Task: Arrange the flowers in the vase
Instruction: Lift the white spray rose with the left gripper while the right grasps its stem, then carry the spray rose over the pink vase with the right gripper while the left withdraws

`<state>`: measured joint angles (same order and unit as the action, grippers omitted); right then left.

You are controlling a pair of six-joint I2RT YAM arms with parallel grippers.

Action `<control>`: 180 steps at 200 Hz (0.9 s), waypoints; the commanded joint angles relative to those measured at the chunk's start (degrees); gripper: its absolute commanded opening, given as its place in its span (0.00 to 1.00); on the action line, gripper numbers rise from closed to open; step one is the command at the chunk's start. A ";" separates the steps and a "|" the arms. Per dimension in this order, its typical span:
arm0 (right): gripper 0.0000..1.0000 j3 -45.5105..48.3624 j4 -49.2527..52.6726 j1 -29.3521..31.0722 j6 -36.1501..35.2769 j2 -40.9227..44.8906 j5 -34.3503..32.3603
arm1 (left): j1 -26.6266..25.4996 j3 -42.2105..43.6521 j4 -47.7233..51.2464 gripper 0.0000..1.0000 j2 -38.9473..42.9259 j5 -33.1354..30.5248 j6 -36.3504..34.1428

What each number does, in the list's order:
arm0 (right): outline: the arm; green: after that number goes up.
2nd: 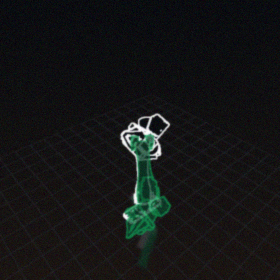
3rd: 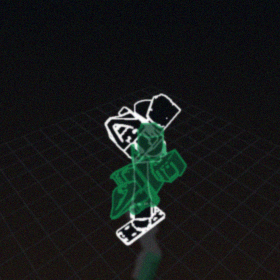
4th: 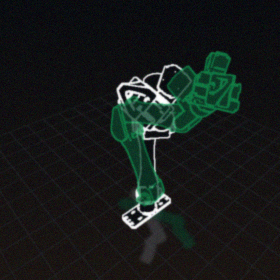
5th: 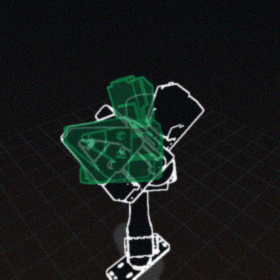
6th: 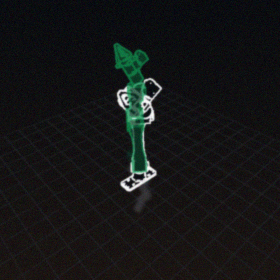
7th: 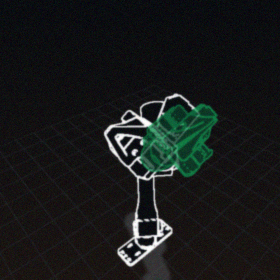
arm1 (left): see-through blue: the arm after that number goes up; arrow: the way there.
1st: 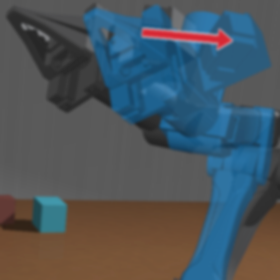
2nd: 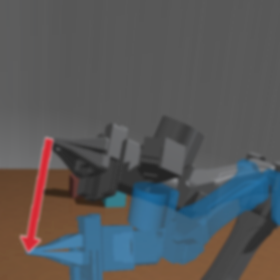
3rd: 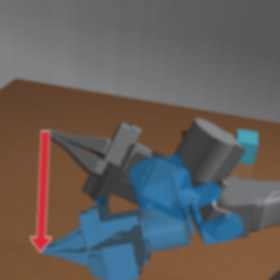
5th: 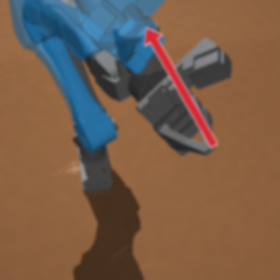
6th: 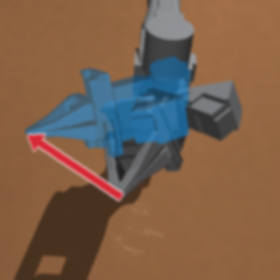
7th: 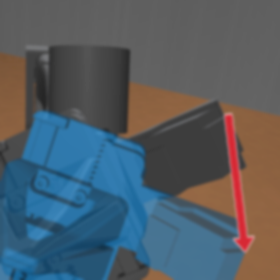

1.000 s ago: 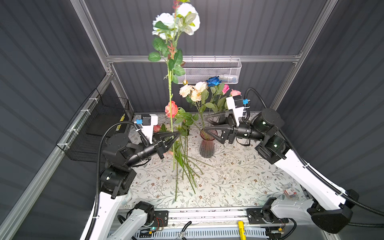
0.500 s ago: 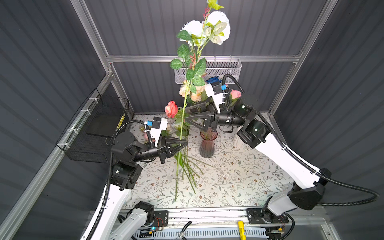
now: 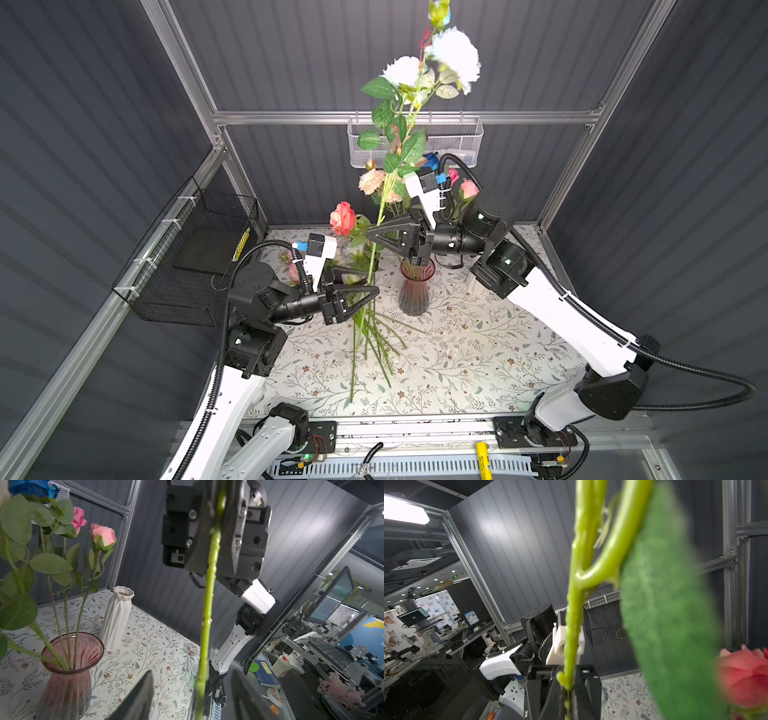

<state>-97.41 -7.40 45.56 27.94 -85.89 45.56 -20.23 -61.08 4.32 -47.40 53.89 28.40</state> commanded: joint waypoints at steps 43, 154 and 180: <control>0.00 13.73 8.39 -7.39 -11.24 18.18 -12.14 | -0.25 1.38 7.09 1.00 7.04 -21.81 -4.21; 0.00 12.75 6.37 -11.47 -27.14 18.66 -33.82 | -0.25 16.02 13.46 1.00 16.48 -48.13 0.33; 0.00 10.69 3.67 -12.12 -28.71 13.52 -34.92 | -0.25 16.78 13.57 1.00 16.90 -48.27 1.09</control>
<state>-84.05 0.60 34.06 2.76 -68.60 14.00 -20.23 -45.06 17.65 -31.35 7.16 27.94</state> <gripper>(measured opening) 0.063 0.997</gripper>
